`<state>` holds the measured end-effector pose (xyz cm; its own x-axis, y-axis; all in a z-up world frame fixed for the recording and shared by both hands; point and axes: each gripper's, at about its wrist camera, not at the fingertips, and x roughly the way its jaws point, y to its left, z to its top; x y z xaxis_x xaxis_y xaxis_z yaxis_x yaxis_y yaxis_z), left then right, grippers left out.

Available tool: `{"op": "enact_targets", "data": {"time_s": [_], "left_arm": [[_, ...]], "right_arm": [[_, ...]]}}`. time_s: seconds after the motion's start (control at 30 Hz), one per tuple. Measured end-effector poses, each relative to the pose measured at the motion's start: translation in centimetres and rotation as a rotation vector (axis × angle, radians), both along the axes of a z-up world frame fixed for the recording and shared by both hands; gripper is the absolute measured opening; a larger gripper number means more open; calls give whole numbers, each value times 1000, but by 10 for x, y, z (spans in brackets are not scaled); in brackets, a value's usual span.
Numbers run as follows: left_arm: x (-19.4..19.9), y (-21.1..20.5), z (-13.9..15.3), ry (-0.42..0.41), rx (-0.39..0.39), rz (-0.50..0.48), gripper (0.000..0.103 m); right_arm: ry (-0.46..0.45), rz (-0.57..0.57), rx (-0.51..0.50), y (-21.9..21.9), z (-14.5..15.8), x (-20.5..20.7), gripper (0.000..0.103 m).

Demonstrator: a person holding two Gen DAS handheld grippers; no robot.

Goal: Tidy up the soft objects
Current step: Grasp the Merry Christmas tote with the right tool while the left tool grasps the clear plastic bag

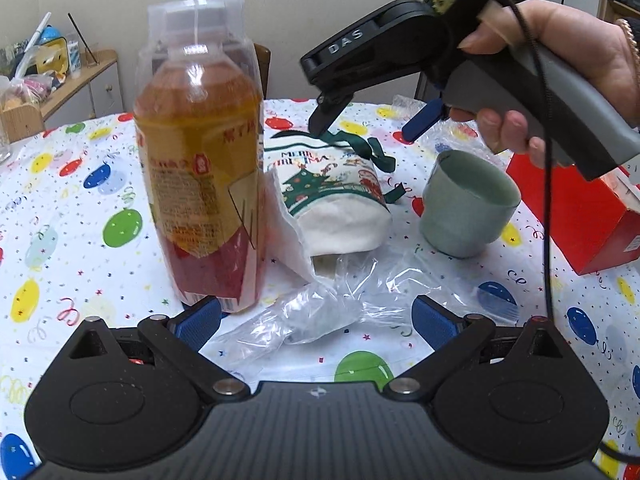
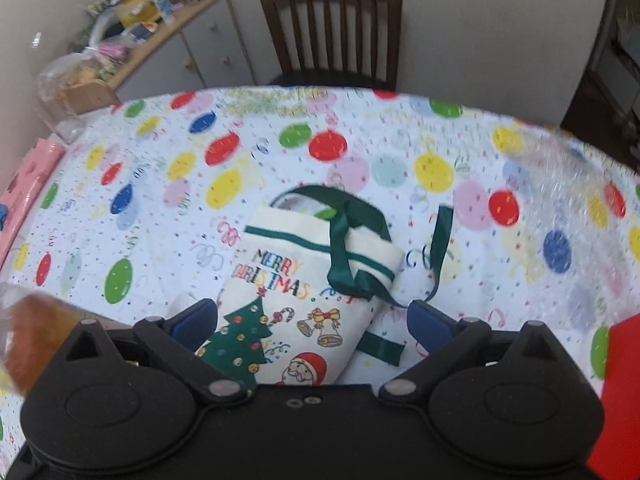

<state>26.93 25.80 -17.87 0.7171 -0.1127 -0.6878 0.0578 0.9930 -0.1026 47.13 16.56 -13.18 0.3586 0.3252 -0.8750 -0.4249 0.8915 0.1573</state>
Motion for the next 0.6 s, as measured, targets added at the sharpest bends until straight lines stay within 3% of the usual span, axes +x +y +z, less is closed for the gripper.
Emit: {"op": "enact_targets", "data": {"time_s": [0.13, 0.3, 0.43, 0.6], "left_arm": [[5, -2, -8, 13, -16, -5, 101], [11, -3, -15, 31, -20, 9, 93], [17, -7, -18, 37, -14, 19, 89], [24, -11, -20, 53, 8, 37, 74]], "right_arm": [[46, -15, 4, 3, -12, 6, 100], [49, -12, -13, 7, -20, 8, 97], [74, -13, -25, 9, -32, 6, 87], [86, -15, -25, 11, -38, 4, 80]]}}
